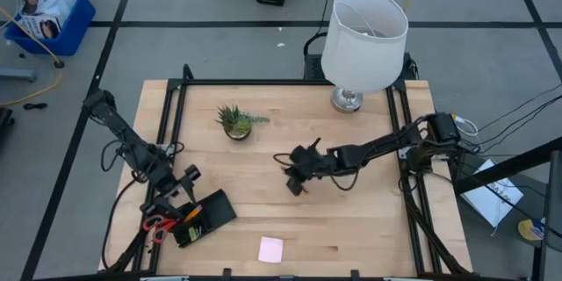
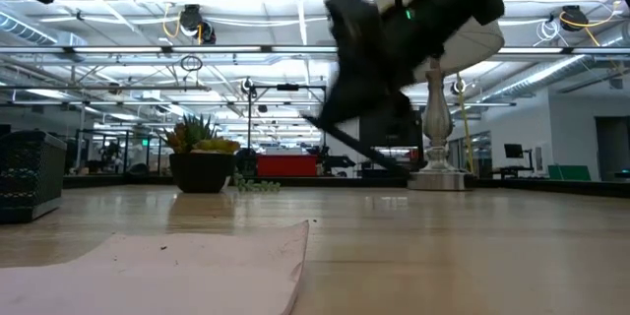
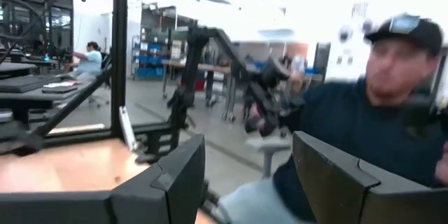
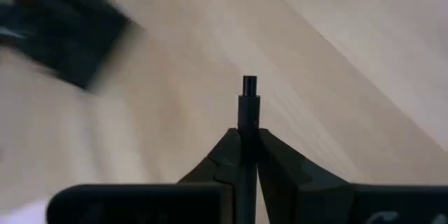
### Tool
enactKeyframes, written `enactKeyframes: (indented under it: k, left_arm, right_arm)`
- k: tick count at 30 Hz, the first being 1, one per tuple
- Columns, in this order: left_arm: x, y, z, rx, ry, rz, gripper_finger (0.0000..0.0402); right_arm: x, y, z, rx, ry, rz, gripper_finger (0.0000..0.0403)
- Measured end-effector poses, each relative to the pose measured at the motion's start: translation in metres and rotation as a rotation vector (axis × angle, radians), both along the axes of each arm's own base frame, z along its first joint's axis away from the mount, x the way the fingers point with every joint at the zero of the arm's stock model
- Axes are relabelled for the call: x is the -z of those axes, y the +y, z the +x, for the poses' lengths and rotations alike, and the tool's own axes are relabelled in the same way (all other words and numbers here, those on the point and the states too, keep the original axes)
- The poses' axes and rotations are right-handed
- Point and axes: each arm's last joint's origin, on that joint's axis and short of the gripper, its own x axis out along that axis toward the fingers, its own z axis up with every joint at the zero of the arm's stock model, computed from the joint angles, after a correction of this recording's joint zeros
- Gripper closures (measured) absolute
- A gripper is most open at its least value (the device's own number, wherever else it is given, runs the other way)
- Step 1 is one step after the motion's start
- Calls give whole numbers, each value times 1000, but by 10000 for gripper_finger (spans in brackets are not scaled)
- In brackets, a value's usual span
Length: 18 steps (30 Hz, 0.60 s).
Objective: Pick and place office supplies into organizer
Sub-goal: Put the pen into the top left section of the desk organizer
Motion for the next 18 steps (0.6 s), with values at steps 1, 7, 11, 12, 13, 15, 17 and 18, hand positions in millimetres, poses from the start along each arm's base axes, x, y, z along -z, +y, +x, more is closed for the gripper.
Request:
enactKeyframes:
  k: [1, 7, 11, 12, 13, 15, 17, 18]
  left_arm:
    - [-2, 0, 0, 3, 0, -24, 183]
    - [-3, 0, -1, 39, -42, -8, 183]
    - [-1, -1, -1, 33, -45, 35, 183]
    - [-1, -1, -1, 29, -60, 43, 183]
    - [-2, -1, -1, 25, -78, 49, 183]
    - [-4, 0, -1, 16, -100, 43, 183]
    - [-7, 0, -2, 21, -99, -1, 183]
    - [-7, 1, -2, 28, -83, -28, 183]
  right_arm:
    - [-5, 4, 4, -37, -73, -19, 377]
    - [-33, 30, 16, -179, -406, -188, 377]
    - [-47, 45, 17, -250, -549, -288, 376]
    - [-49, 48, 16, -264, -574, -308, 376]
    - [-51, 50, 16, -273, -590, -324, 376]
    - [-52, 53, 15, -288, -604, -346, 377]
    - [-53, 55, 15, -297, -610, -362, 376]
    - [-53, 56, 15, -298, -616, -363, 376]
